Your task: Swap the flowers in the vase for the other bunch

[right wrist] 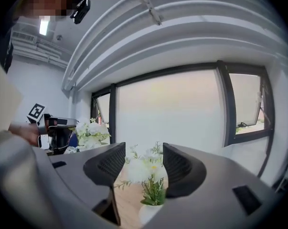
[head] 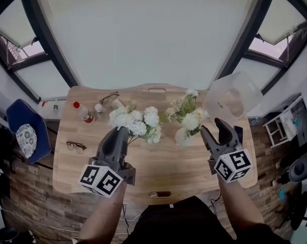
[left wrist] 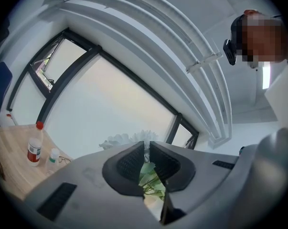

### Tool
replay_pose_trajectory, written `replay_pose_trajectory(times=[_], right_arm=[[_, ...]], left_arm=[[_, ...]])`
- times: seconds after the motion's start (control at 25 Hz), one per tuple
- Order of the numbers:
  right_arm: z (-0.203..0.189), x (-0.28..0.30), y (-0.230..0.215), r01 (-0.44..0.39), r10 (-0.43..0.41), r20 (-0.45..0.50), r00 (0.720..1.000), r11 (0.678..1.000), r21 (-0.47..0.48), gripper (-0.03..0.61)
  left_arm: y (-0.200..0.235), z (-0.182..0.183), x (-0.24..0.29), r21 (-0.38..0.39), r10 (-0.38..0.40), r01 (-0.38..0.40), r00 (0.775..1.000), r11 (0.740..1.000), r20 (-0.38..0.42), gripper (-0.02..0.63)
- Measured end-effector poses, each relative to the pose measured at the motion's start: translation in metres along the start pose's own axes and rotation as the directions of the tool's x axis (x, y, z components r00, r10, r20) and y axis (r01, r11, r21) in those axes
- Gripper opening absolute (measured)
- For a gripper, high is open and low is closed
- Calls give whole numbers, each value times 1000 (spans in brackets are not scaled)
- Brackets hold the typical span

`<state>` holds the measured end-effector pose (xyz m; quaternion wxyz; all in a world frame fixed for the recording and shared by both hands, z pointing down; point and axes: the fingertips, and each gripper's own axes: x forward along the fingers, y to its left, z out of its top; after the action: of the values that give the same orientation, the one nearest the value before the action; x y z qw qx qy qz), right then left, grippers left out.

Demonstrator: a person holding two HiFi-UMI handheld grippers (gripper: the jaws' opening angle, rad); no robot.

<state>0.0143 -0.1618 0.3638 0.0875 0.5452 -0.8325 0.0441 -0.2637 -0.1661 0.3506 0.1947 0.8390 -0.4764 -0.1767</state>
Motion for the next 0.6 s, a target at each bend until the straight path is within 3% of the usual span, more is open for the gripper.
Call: replay_pose_trajectory(times=[0.32, 0.6], right_arm=[[-22, 44, 3, -109, 109, -75, 991, 994, 3, 324], [-54, 71, 0, -157, 153, -185, 971, 988, -10, 331]], left_arm=[[20, -16, 2, -12, 62, -63, 998, 998, -16, 35], [19, -23, 6, 3, 95, -95, 995, 995, -39, 35]])
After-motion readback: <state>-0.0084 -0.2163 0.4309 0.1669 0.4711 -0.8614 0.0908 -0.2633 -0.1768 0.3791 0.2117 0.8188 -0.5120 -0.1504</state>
